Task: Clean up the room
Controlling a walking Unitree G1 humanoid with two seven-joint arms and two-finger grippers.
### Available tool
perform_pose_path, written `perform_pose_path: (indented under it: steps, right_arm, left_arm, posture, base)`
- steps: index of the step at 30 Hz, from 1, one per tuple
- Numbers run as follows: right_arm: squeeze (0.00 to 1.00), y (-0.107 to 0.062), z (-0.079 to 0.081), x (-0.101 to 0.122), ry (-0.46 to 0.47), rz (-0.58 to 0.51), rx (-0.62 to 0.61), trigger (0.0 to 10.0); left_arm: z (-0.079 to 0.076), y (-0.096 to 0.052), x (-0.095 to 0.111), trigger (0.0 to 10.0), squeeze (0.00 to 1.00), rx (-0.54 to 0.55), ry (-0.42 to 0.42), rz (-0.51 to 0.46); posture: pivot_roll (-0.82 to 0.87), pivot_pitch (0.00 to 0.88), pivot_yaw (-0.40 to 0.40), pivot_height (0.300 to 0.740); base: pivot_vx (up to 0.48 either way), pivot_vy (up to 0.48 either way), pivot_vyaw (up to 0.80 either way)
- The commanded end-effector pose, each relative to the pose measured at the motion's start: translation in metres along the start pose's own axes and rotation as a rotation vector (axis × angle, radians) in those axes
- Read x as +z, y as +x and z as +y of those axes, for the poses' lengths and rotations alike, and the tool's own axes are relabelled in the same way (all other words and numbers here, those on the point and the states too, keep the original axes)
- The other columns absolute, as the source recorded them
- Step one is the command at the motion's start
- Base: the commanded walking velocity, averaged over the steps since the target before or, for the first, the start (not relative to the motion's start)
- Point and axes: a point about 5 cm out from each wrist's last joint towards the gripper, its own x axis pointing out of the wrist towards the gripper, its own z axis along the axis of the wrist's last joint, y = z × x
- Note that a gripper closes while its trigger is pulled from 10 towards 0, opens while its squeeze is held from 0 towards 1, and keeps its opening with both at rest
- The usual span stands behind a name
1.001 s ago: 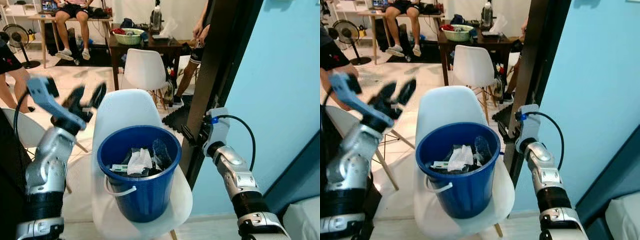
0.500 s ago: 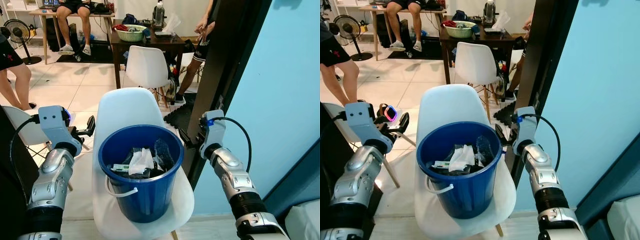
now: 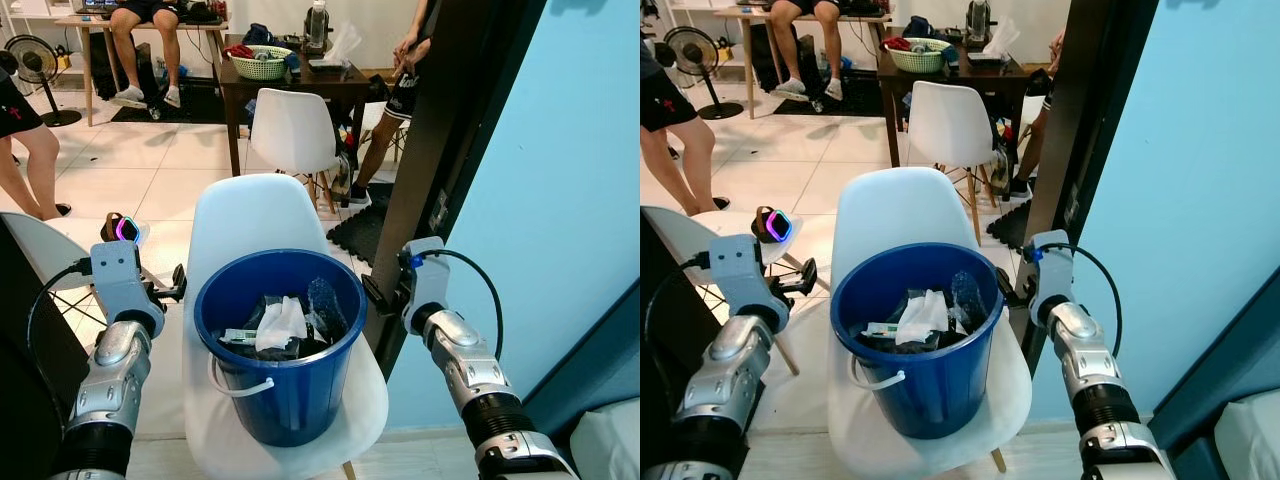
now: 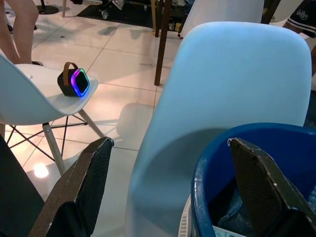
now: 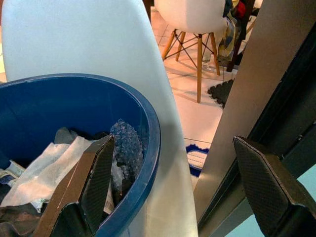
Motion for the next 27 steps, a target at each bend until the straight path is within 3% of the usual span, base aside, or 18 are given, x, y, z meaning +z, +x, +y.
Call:
perform_pose_path:
  steps: [1,6,11,12,19,21,24,27]
  right_arm:
    - [0.0,-0.001,0.0,-0.007,-0.021,0.031,0.0,10.0]
    - [0.0,0.0,0.001,-0.004,-0.02,0.022,0.007,10.0]
    - [0.0,-0.002,0.0,-0.017,-0.043,0.072,0.003,10.0]
    - [0.0,-0.006,-0.003,-0.031,-0.033,0.12,-0.016,10.0]
    - [0.0,-0.014,-0.006,-0.055,-0.016,0.201,-0.039,10.0]
    - [0.0,-0.024,-0.01,-0.077,0.003,0.279,-0.067,10.0]
    - [0.0,-0.028,-0.011,-0.086,0.015,0.309,-0.078,10.0]
    - [0.0,-0.045,-0.016,-0.112,0.017,0.406,-0.124,10.0]
  left_arm:
    - [-0.003,-0.004,-0.016,10.0,0.0,0.004,0.016,0.054]
    - [-0.005,-0.005,-0.024,10.0,0.0,0.008,0.021,0.076]
    - [-0.005,-0.007,-0.034,10.0,0.0,0.007,0.027,0.104]
    - [-0.003,-0.01,-0.042,10.0,0.0,0.01,0.037,0.129]
    - [0.003,-0.017,-0.059,10.0,0.0,0.032,0.039,0.187]
    - [0.007,-0.023,-0.072,10.0,0.0,0.042,0.044,0.233]
    - [0.008,-0.026,-0.076,10.0,0.0,0.047,0.043,0.248]
    - [0.012,-0.033,-0.09,10.0,0.0,0.063,0.039,0.298]
  posture:
    - [-0.03,0.0,-0.033,0.74]
    - [-0.02,0.0,-0.039,0.74]
    - [-0.03,0.0,-0.036,0.74]
    - [-0.03,0.0,-0.04,0.74]
    - [-0.03,0.0,-0.037,0.74]
    - [-0.03,0.0,-0.042,0.74]
    - [-0.04,0.0,-0.04,0.74]
    - [-0.03,0.0,-0.045,0.74]
  base:
    - [-0.262,0.0,0.0]
    - [-0.262,0.0,0.0]
    - [-0.264,0.0,0.0]
    - [0.262,0.0,0.0]
    - [-0.202,0.0,0.0]
    - [-0.283,0.0,0.0]
    - [-0.281,0.0,0.0]
    - [-0.282,0.0,0.0]
